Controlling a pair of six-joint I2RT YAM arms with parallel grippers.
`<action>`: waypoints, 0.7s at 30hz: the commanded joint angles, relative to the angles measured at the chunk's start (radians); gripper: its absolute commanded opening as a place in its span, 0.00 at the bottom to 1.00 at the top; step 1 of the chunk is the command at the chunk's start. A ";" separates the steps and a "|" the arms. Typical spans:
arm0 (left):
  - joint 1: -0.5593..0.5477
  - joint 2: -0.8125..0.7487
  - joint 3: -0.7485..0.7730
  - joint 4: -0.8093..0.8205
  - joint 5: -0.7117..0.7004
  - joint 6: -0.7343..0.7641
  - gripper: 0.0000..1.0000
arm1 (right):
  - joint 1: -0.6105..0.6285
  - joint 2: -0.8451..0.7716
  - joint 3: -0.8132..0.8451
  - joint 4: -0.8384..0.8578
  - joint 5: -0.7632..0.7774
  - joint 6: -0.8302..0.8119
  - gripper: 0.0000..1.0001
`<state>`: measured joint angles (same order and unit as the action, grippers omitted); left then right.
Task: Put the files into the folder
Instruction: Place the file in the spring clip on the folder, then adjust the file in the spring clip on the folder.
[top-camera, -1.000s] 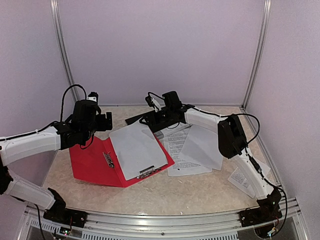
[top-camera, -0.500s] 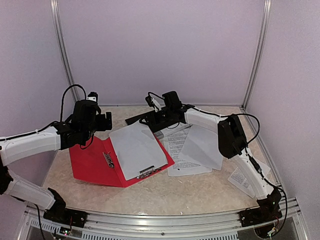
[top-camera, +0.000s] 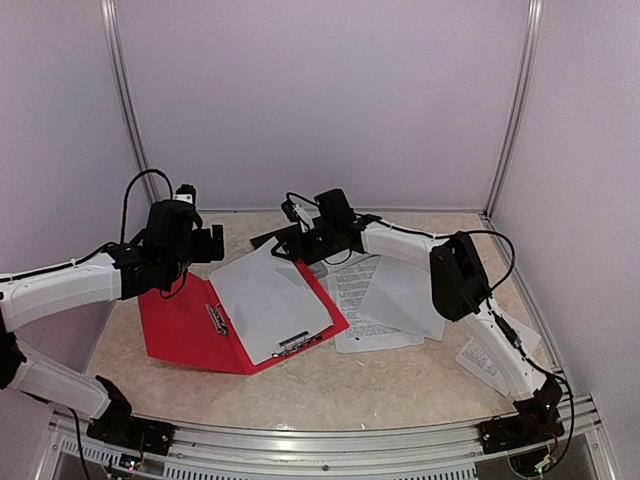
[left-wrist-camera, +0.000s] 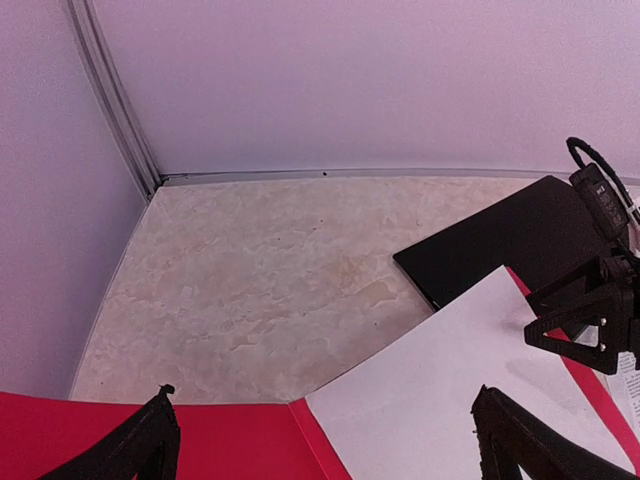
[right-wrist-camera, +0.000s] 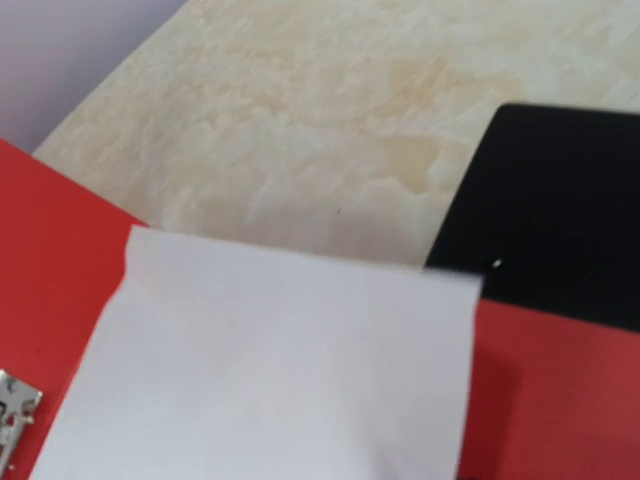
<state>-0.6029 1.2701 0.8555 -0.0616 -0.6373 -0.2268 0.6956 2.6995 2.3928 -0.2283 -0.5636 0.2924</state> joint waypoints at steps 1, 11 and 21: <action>-0.008 0.007 0.022 -0.026 -0.015 0.004 0.99 | 0.012 0.014 0.015 -0.037 0.052 -0.028 0.54; -0.008 0.003 0.020 -0.029 -0.016 0.005 0.99 | 0.012 -0.077 -0.017 -0.052 0.209 -0.089 0.62; 0.064 0.083 0.106 -0.165 0.167 -0.133 0.99 | 0.027 -0.253 -0.265 0.043 0.225 -0.168 0.61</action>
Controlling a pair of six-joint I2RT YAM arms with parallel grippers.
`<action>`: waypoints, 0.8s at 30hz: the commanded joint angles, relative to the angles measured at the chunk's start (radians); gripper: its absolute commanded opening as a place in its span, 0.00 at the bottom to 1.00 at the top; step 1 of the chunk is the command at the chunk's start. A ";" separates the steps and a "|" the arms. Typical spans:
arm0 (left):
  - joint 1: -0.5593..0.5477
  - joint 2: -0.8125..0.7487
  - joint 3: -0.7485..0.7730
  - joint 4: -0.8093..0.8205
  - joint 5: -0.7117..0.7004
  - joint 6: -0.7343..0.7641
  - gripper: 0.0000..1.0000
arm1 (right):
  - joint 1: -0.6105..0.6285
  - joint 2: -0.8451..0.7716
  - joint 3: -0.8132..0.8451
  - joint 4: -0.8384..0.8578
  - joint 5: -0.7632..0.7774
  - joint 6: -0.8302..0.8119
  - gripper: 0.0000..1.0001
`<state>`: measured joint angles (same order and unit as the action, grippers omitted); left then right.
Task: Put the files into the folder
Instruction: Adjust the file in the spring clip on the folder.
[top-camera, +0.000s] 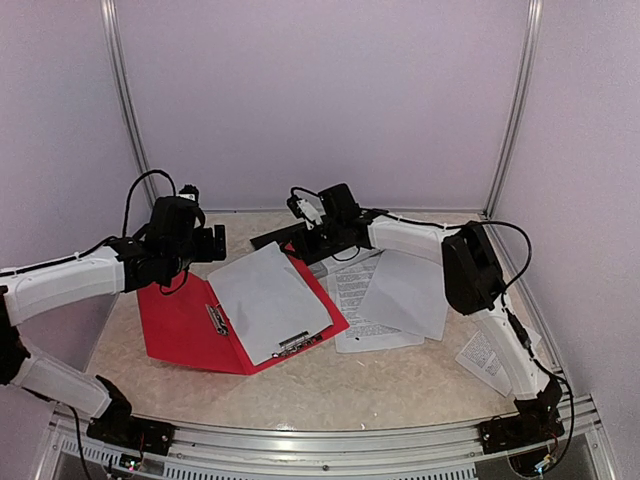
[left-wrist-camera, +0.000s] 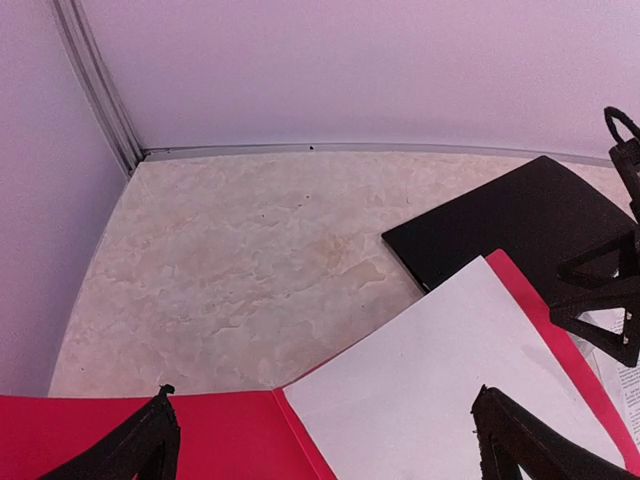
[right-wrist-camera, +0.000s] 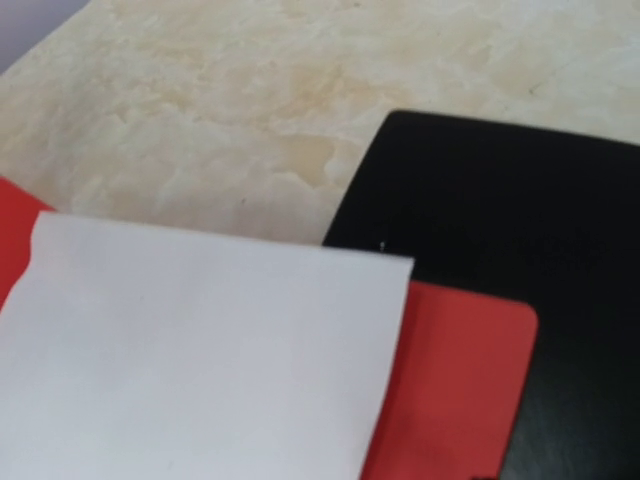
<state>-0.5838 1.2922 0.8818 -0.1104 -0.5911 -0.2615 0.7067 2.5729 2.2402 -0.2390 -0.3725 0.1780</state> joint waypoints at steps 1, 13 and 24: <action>0.058 0.078 0.098 -0.138 0.155 -0.120 0.99 | 0.018 -0.158 -0.158 0.060 0.043 -0.060 0.61; 0.186 0.309 0.195 -0.209 0.467 -0.272 0.99 | 0.103 -0.413 -0.567 0.084 0.176 -0.190 0.62; 0.266 0.466 0.253 -0.214 0.584 -0.318 0.99 | 0.114 -0.555 -0.822 0.158 0.159 -0.181 0.61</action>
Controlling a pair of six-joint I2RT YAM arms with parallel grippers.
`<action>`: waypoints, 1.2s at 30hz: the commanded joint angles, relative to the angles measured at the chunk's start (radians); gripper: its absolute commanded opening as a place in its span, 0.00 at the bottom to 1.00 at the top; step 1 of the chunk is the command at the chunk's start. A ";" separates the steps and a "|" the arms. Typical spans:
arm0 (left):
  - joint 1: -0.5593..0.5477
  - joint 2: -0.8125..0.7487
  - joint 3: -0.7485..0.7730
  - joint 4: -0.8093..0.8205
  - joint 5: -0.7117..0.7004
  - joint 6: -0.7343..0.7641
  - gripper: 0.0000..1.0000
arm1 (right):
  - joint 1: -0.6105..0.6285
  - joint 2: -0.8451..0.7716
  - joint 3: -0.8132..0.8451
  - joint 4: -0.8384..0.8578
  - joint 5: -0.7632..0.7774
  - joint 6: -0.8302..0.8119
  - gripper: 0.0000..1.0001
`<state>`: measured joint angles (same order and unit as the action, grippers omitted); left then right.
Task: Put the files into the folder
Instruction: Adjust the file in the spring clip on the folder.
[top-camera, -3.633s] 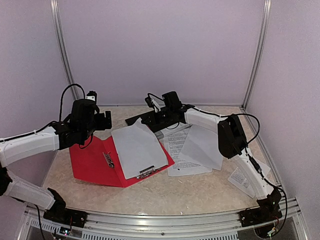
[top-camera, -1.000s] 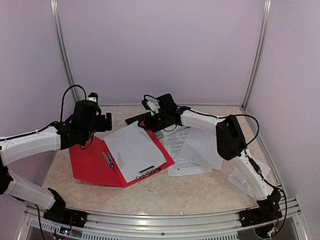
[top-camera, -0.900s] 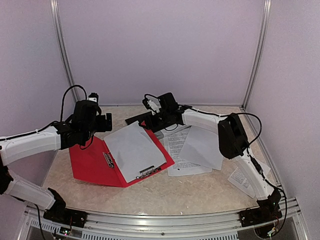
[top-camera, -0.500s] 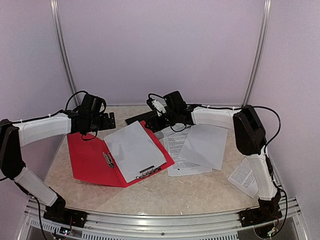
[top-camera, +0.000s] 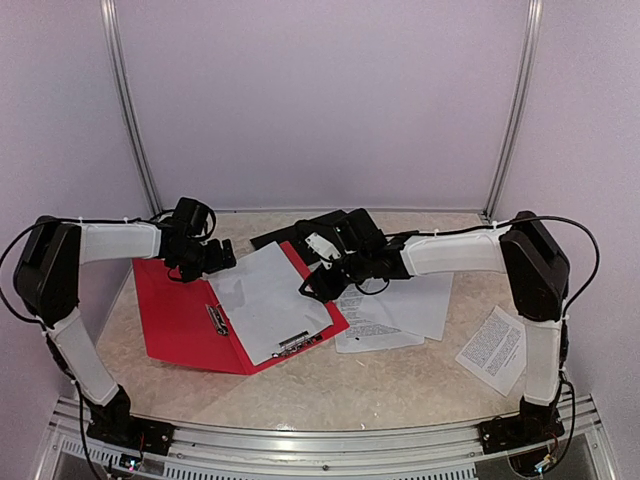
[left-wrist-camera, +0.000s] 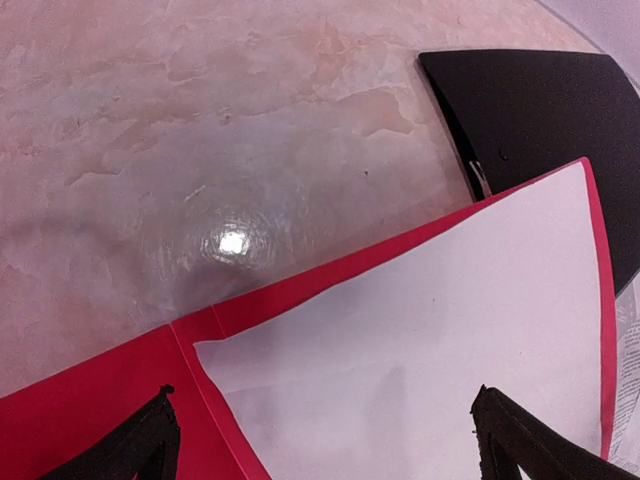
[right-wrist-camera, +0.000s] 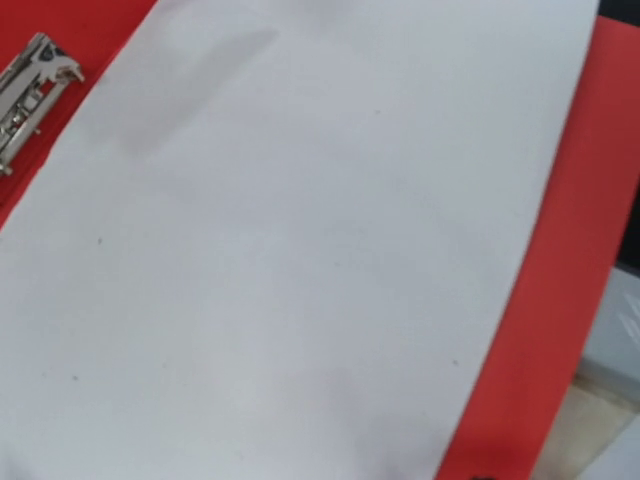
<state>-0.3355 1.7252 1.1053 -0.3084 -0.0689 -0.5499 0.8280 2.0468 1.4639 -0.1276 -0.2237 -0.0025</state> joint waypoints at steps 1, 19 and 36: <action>0.020 0.044 0.034 -0.017 0.063 -0.034 0.99 | -0.007 -0.024 -0.050 0.052 0.018 0.000 0.61; 0.021 0.151 0.061 -0.001 0.139 -0.060 0.98 | -0.007 0.022 -0.035 0.068 0.024 0.057 0.60; -0.006 0.006 0.046 0.020 0.075 -0.007 0.99 | 0.013 -0.050 -0.080 0.046 -0.051 0.013 0.58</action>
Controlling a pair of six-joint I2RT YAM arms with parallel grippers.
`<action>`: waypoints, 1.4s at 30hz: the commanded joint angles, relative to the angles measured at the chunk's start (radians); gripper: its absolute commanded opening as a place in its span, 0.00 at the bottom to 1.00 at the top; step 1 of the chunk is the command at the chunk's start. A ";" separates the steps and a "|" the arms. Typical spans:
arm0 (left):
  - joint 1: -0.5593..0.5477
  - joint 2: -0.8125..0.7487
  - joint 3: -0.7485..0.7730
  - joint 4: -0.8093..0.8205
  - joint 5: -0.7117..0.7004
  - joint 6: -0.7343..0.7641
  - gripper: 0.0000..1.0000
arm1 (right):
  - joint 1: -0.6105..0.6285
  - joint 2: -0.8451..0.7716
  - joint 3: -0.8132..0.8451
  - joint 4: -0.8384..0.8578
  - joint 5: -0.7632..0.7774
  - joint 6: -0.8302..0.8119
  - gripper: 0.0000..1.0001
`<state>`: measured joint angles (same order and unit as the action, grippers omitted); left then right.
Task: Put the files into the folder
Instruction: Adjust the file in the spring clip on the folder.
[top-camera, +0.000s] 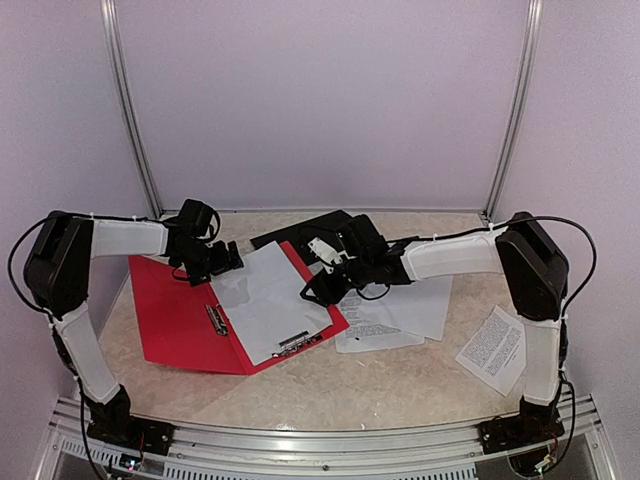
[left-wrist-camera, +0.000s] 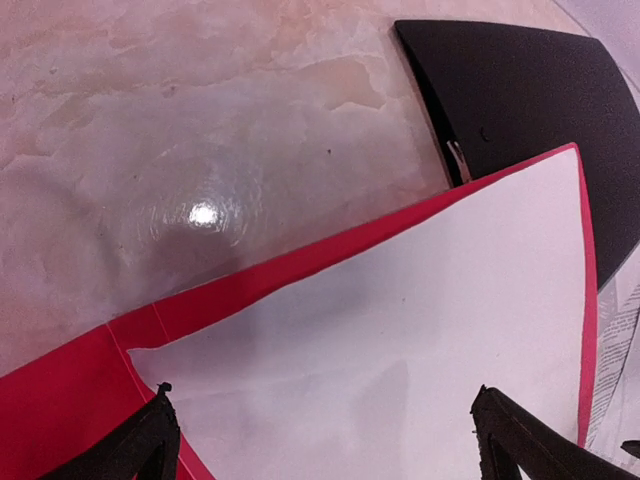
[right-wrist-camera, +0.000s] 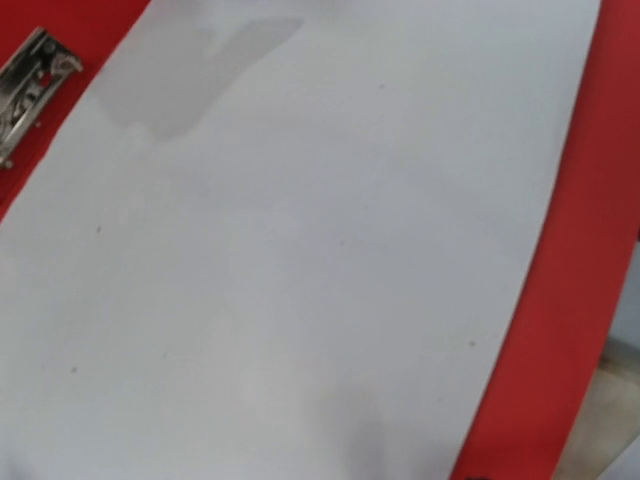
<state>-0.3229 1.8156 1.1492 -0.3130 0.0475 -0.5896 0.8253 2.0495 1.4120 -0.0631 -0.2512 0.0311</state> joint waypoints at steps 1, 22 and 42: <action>-0.024 -0.107 0.000 0.023 -0.044 0.037 0.99 | 0.019 -0.057 -0.034 -0.025 -0.023 -0.021 0.57; -0.118 -0.185 -0.025 0.058 -0.117 0.089 0.99 | 0.044 -0.030 -0.103 -0.048 0.056 0.003 0.39; -0.134 -0.161 -0.021 0.041 -0.140 0.120 0.99 | 0.124 0.004 -0.118 -0.161 0.312 -0.072 0.23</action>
<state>-0.4507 1.6432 1.1320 -0.2687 -0.0704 -0.4911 0.9401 2.0327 1.2972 -0.1852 -0.0063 -0.0170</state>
